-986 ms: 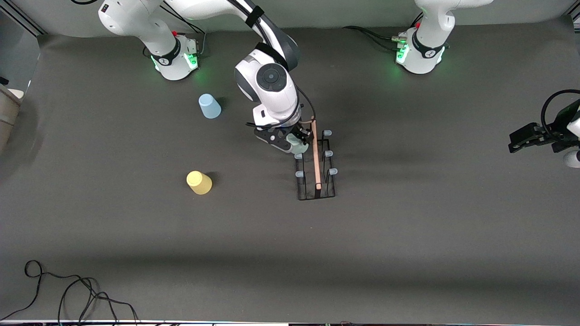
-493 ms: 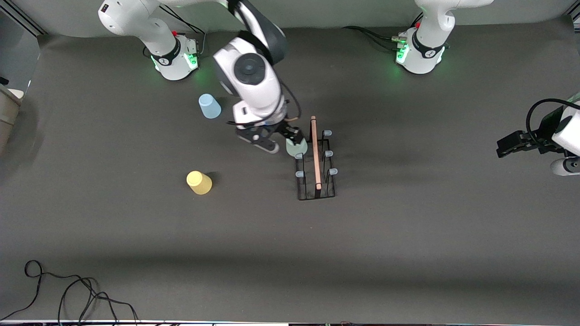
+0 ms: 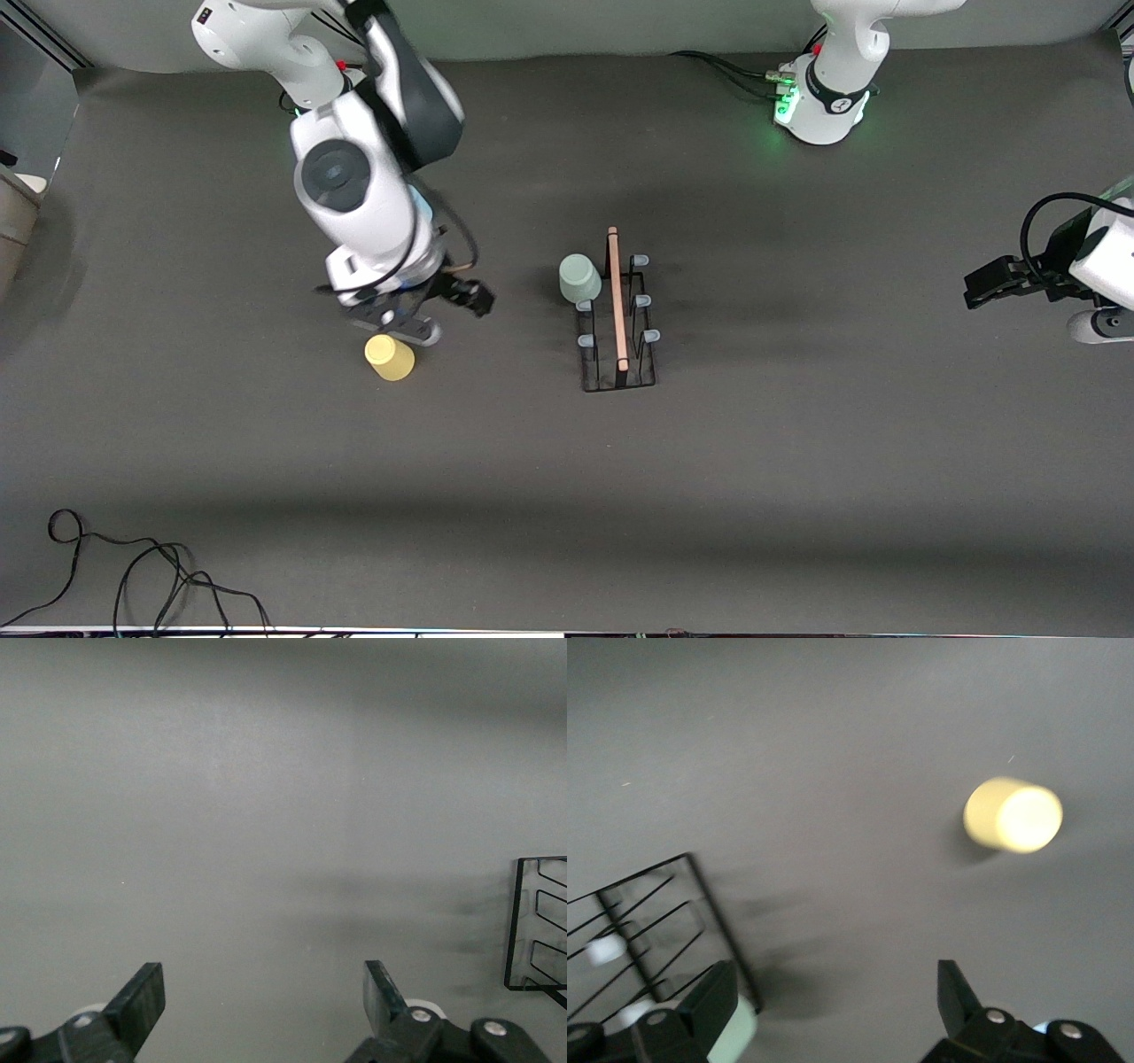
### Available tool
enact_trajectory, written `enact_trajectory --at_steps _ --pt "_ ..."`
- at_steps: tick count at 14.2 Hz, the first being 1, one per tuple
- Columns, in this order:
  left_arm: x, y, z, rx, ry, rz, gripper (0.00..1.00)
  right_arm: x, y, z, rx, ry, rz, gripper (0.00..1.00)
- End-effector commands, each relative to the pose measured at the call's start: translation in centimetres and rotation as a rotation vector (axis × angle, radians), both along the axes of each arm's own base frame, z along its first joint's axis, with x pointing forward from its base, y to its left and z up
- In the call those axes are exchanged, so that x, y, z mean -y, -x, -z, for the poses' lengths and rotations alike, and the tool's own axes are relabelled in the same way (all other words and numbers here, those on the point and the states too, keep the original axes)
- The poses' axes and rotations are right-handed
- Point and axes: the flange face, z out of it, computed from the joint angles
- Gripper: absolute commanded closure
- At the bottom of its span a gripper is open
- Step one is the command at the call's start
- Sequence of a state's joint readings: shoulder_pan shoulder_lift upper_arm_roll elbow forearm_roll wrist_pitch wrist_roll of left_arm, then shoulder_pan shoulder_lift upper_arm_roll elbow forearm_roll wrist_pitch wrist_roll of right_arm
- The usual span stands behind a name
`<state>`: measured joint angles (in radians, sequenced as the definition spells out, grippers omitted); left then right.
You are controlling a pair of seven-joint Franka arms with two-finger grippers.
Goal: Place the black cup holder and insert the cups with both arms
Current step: 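Move the right gripper to the yellow cup and grasp it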
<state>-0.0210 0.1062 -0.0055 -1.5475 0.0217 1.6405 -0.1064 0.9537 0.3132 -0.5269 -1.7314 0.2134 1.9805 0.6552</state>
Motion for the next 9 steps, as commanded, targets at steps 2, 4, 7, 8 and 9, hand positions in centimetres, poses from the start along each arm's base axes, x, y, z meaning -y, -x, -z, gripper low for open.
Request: enact_trajectory --at_steps 2,4,7,8,9 --pt "-0.1 -0.3 0.3 -0.021 -0.015 -0.007 0.00 7.0 -3.1 3.9 -0.015 0.029 -0.078 0.00" --pt "0.2 -0.3 0.3 -0.021 -0.020 -0.013 0.00 9.4 -2.7 7.1 -0.005 0.034 -0.116 0.00" --pt "-0.2 -0.5 0.6 -0.026 -0.020 -0.011 0.00 11.9 -2.6 10.8 0.020 0.044 -0.131 0.00" --pt "-0.3 -0.5 0.6 -0.026 -0.018 -0.011 0.00 12.2 -2.4 12.0 0.015 0.052 -0.152 0.00" --pt "-0.6 -0.5 0.6 -0.026 -0.008 -0.018 0.00 12.4 -2.3 13.0 0.017 0.045 -0.141 0.00"
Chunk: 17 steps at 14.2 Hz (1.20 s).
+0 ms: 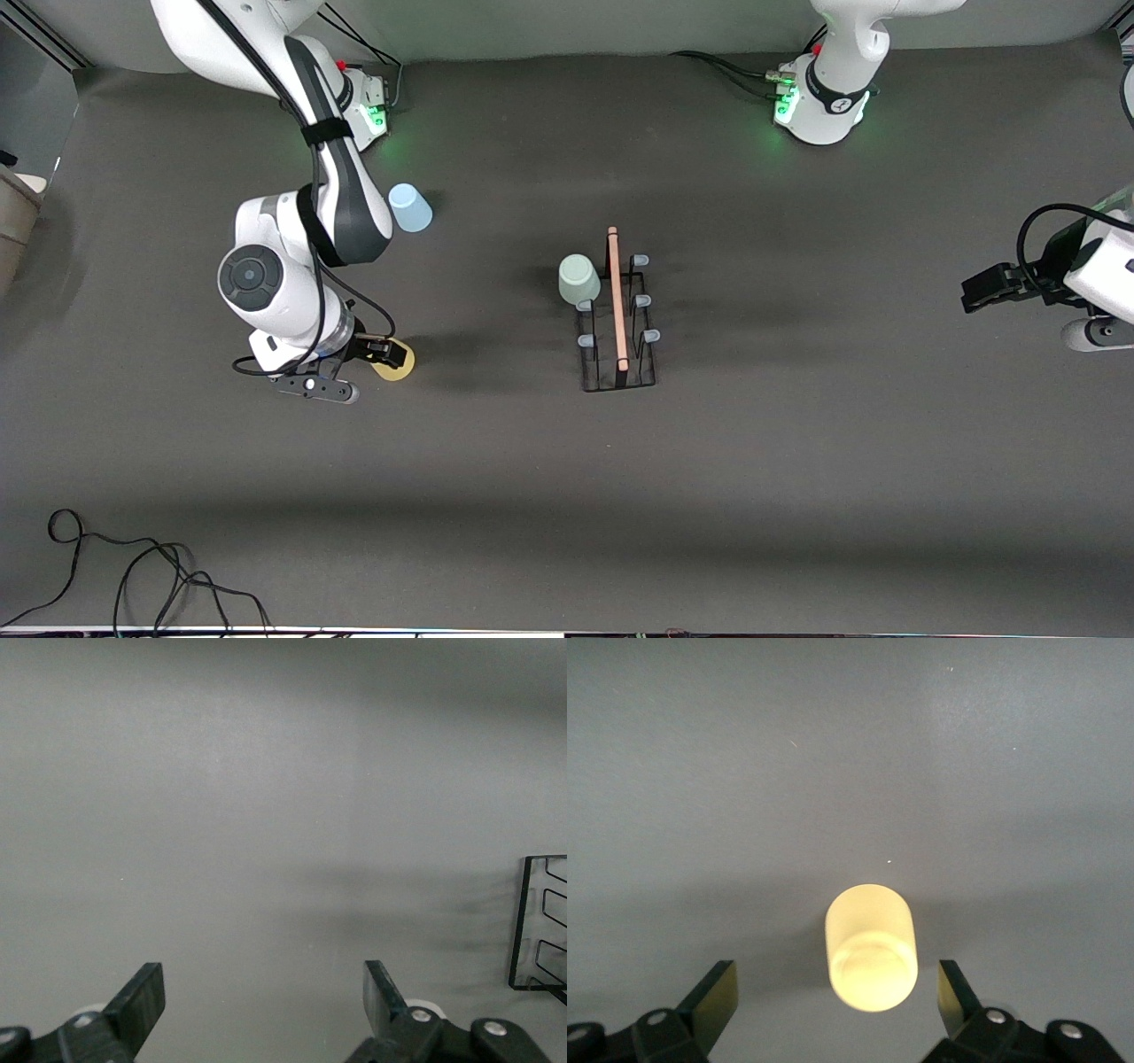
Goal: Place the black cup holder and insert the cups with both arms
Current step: 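Move the right gripper to the yellow cup and grasp it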
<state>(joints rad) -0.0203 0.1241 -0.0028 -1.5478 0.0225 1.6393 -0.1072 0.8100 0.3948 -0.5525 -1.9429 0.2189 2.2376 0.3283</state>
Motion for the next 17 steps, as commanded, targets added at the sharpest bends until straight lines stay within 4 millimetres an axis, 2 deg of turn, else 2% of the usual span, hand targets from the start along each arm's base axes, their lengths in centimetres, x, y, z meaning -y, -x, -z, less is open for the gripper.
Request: enact_trajectory --at_steps 1,3,7,13,17 --pt "-0.4 0.0 -0.5 -0.007 -0.006 -0.014 0.00 0.2 0.4 2.7 0.005 -0.028 -0.021 0.00" --pt "-0.3 0.0 -0.5 -0.007 -0.008 -0.014 0.00 -0.2 0.6 4.8 -0.016 -0.027 -0.044 0.00" --pt "-0.4 0.0 -0.4 -0.010 -0.010 -0.015 0.00 -0.4 0.8 7.2 -0.026 -0.006 -0.051 0.00" --pt "-0.3 0.0 -0.5 -0.006 -0.015 -0.026 0.00 0.7 1.5 8.4 -0.054 0.001 -0.094 0.00" --pt "-0.3 0.0 -0.6 -0.007 -0.014 -0.009 0.00 0.4 2.3 8.9 -0.079 -0.023 -0.104 0.01"
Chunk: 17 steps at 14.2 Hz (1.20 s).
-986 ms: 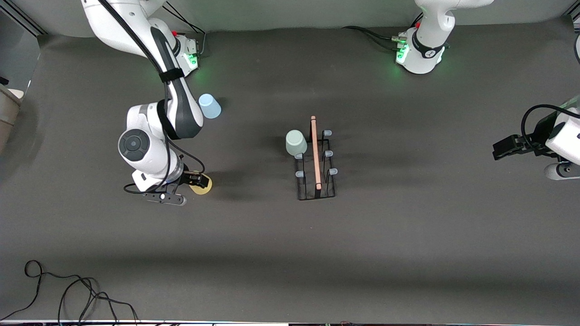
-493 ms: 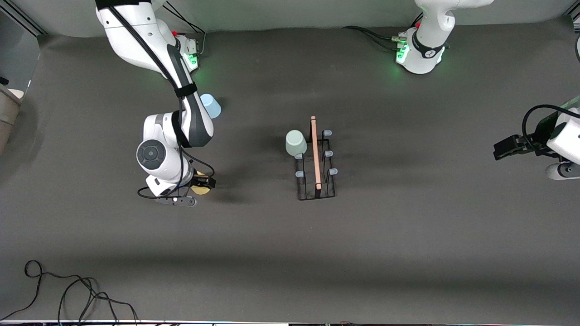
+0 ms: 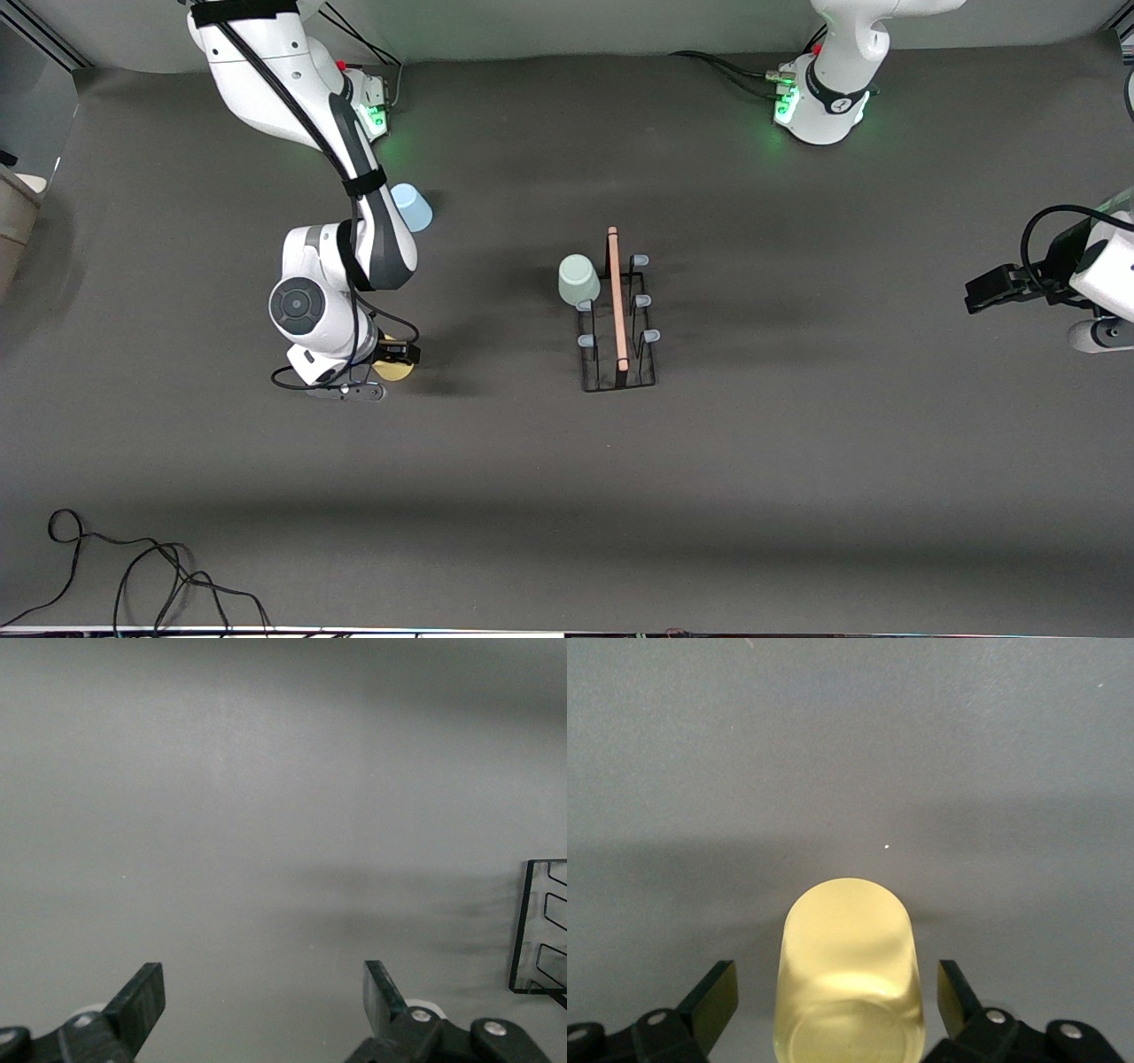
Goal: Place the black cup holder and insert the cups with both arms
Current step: 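Move the right gripper to the yellow cup and grasp it, then lift the yellow cup with the right gripper and carry it to the rack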
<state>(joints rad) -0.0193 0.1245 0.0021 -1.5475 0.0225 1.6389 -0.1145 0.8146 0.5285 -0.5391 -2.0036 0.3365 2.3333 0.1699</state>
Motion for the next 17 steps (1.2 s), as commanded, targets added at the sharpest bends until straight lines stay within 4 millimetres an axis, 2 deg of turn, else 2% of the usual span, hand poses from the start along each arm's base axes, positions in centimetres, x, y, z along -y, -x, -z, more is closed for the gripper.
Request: enact_trajectory --at_steps 1,3,4,5,7,12,15,17 --pt "0.0 0.0 -0.6 -0.005 -0.013 0.004 0.00 0.0 0.8 0.1 -0.013 -0.033 -0.029 0.16" --pt "0.0 0.0 -0.5 -0.006 -0.013 -0.002 0.00 0.1 0.9 0.1 -0.016 -0.037 -0.055 0.71" --pt "0.0 -0.1 -0.6 -0.003 -0.014 -0.006 0.00 0.2 0.9 0.0 -0.025 -0.039 -0.054 0.92" --pt "0.1 0.0 -0.5 -0.005 -0.014 -0.008 0.00 0.2 1.0 -0.4 -0.030 -0.044 -0.053 1.00" --pt "0.0 -0.1 -0.5 -0.006 -0.014 -0.009 0.00 0.1 0.8 -2.3 -0.044 -0.074 -0.047 1.00" --pt "0.0 -0.1 -0.5 -0.005 -0.014 -0.008 0.00 -1.8 -0.5 -12.5 -0.050 -0.179 0.029 1.00" --pt "-0.1 -0.1 -0.5 -0.005 -0.013 -0.003 0.00 -5.3 -2.0 -17.9 -0.036 -0.191 0.114 1.00" --pt "-0.1 -0.1 -0.4 -0.005 -0.013 -0.005 0.00 -8.2 -2.7 -20.0 -0.005 -0.190 0.173 1.00"
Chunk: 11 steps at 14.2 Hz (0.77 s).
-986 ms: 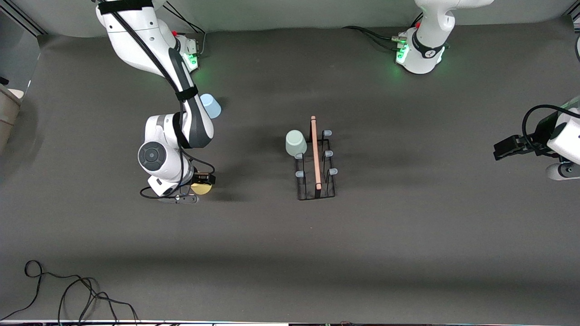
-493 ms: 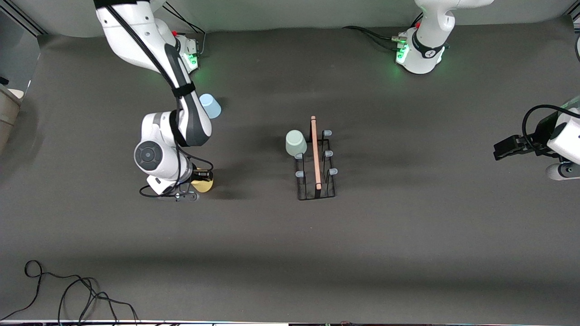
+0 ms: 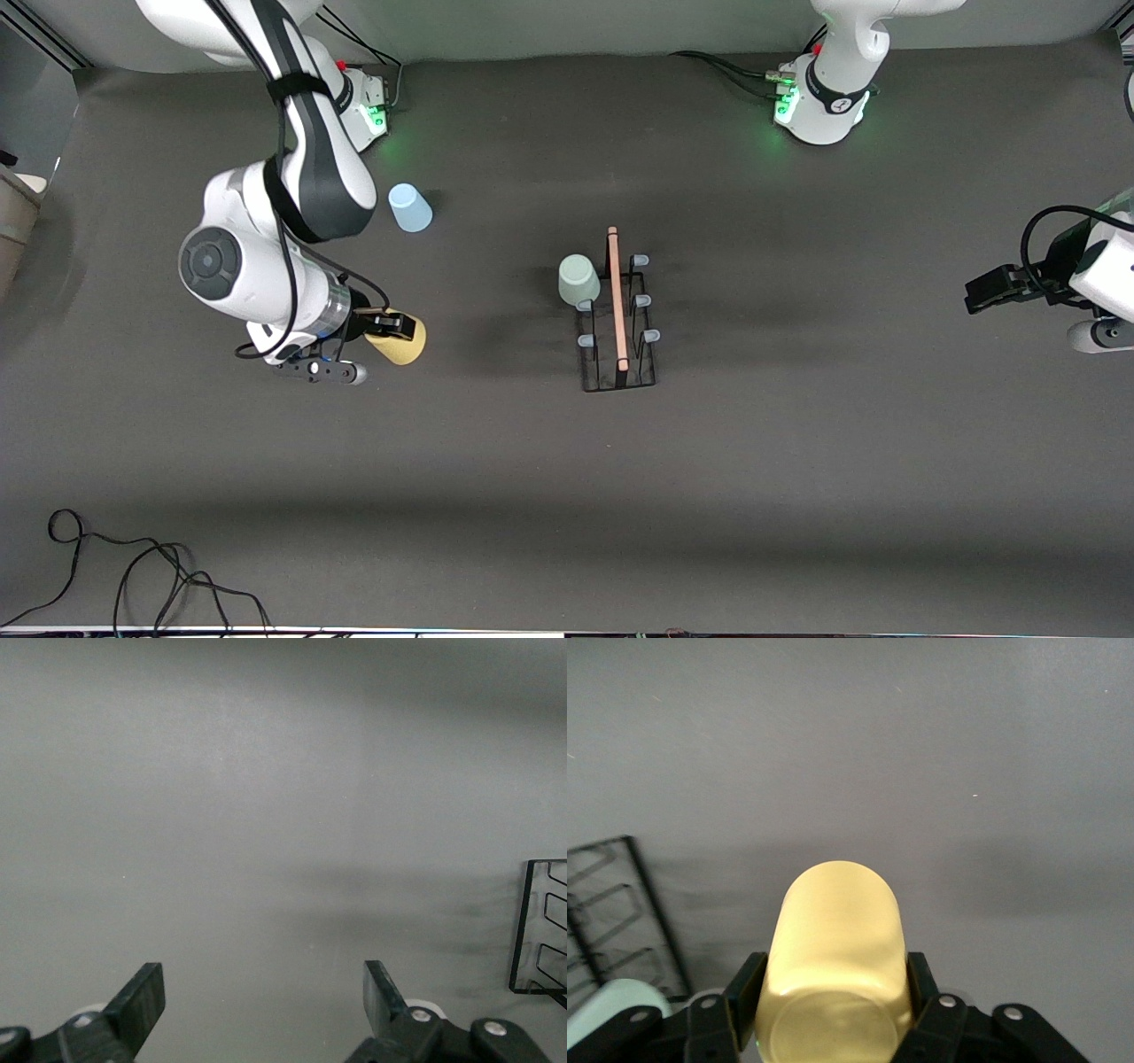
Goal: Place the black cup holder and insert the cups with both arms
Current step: 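Lift the yellow cup with the right gripper and carry it to the rack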
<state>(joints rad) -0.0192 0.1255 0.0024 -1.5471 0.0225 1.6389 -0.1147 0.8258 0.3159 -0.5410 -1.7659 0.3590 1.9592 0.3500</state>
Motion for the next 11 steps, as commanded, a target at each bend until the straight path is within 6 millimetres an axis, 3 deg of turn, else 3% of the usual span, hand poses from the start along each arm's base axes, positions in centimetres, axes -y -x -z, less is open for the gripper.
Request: enact_trajectory --at_steps 1,4,7,9,11 --pt "-0.1 -0.1 -0.5 -0.004 -0.013 -0.004 0.00 -5.0 -0.7 -2.0 0.016 0.004 0.075 1.00" --pt "-0.2 -0.2 -0.5 0.000 -0.013 -0.006 0.00 -9.6 -1.3 -2.2 0.049 0.027 0.148 1.00" --pt "-0.1 -0.2 -0.5 -0.001 -0.006 -0.008 0.00 -15.9 -1.5 -1.0 0.058 0.009 0.224 1.00" --pt "0.1 -0.1 -0.3 -0.007 -0.006 -0.005 0.00 -18.7 -1.9 -0.3 0.072 0.020 0.287 1.00" --pt "0.1 -0.1 -0.5 -0.006 -0.004 -0.010 0.00 -22.6 -0.6 0.7 0.059 0.010 0.314 1.00"
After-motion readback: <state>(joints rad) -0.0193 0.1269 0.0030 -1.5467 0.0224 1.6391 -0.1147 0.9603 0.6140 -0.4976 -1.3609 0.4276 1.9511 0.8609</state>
